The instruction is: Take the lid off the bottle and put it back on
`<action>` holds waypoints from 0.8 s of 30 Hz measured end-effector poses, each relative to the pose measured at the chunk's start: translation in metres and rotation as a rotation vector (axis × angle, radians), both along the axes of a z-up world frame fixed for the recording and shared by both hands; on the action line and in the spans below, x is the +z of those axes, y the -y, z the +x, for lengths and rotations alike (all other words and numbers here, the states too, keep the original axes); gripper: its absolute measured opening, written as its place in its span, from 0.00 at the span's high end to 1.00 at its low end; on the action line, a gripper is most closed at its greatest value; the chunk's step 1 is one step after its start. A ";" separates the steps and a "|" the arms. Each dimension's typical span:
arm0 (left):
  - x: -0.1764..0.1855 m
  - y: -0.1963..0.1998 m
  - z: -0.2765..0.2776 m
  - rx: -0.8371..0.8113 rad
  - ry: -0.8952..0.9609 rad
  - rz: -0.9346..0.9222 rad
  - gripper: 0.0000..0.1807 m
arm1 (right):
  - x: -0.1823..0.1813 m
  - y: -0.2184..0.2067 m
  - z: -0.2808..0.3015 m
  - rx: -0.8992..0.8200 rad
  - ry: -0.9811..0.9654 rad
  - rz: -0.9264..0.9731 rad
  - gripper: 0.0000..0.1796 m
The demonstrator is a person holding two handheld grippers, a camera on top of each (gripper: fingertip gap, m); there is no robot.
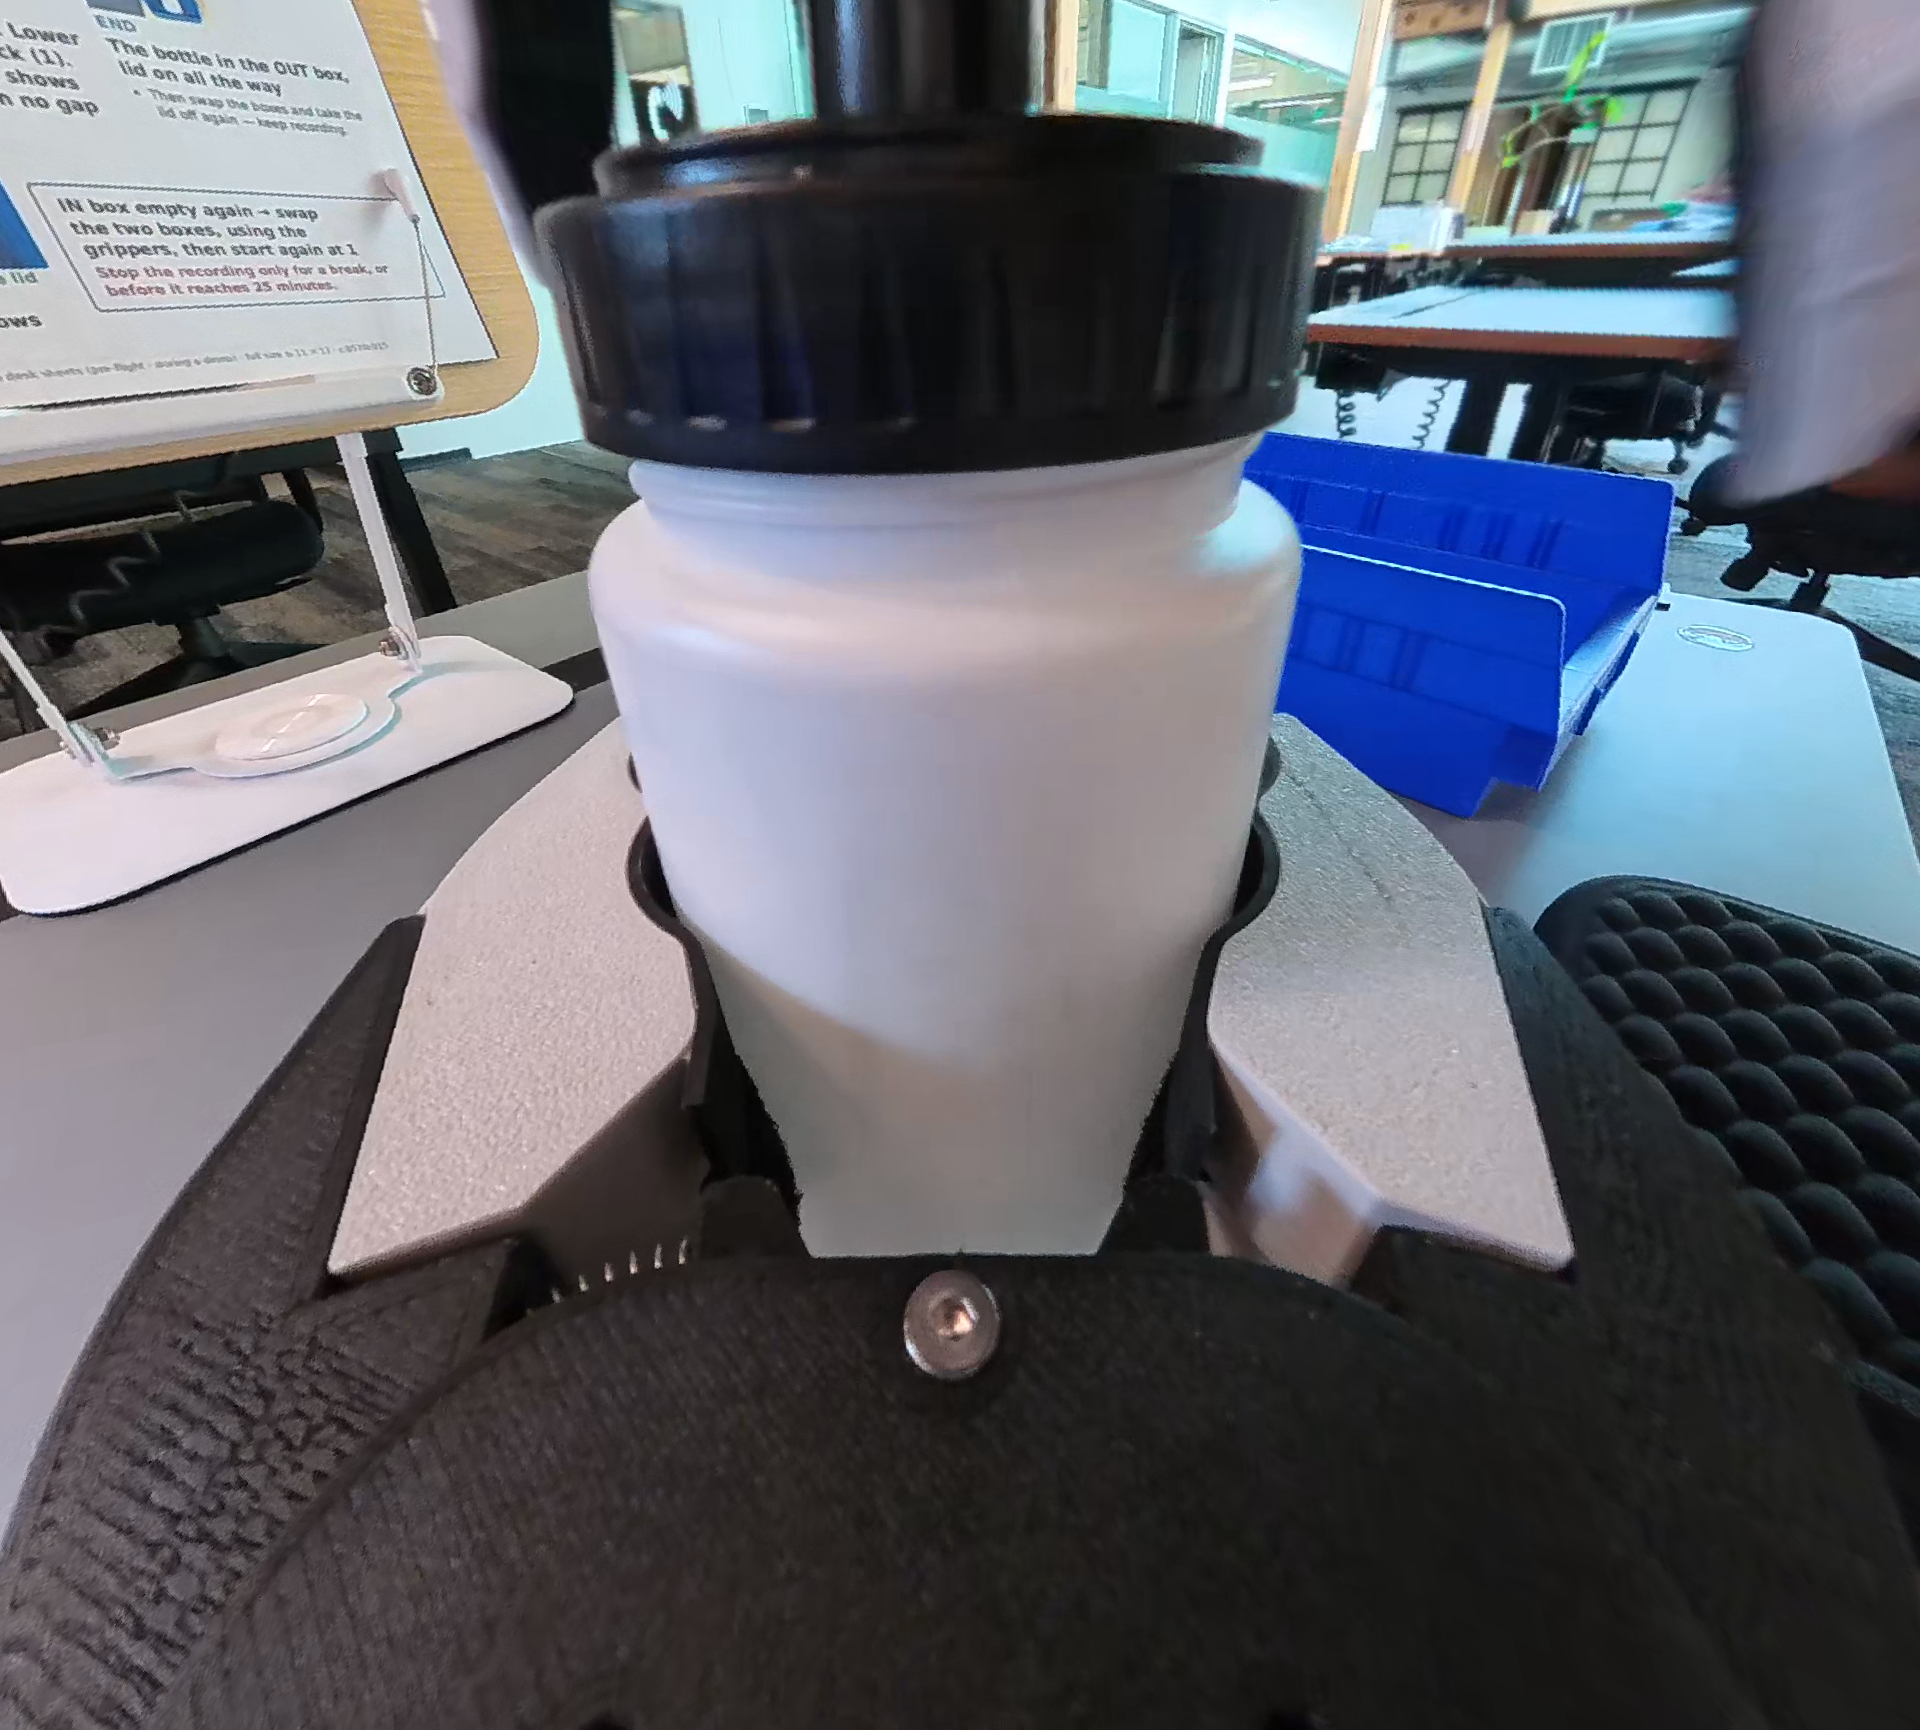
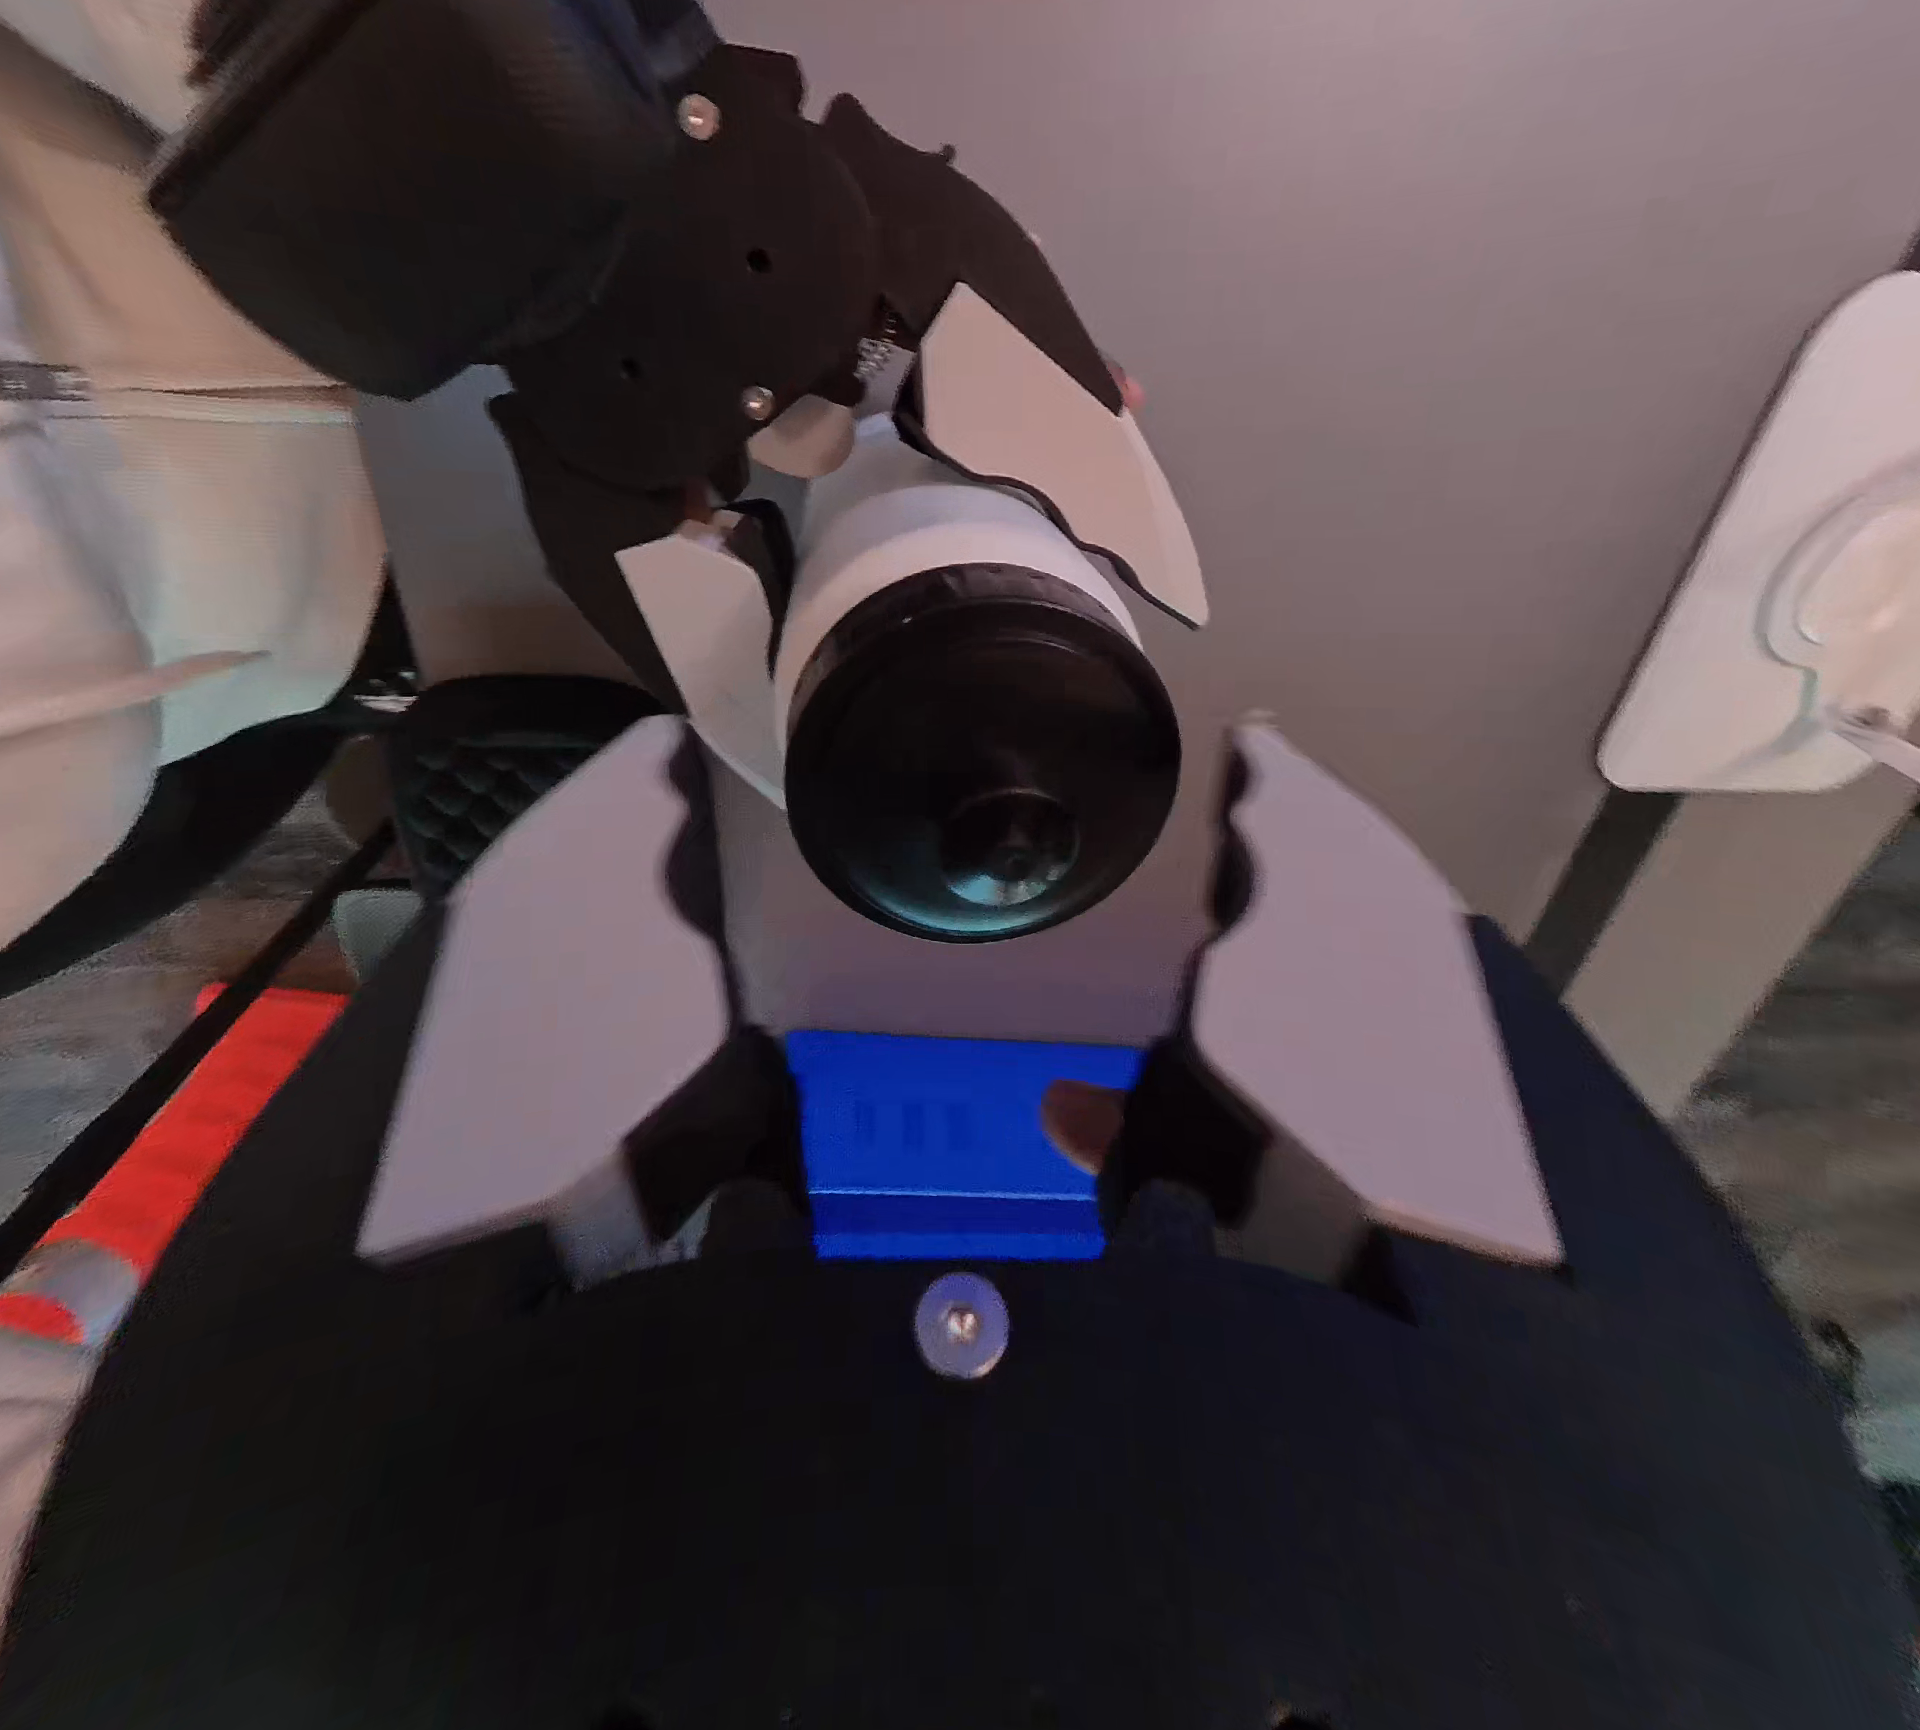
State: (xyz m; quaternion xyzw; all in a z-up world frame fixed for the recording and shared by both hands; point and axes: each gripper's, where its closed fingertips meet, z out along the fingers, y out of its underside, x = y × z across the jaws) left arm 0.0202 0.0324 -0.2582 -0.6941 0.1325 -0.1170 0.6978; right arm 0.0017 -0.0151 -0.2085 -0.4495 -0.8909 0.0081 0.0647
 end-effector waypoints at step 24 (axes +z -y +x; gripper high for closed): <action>0.001 0.001 0.002 -0.014 -0.006 0.014 0.43 | 0.002 0.001 0.009 -0.007 0.060 0.018 0.44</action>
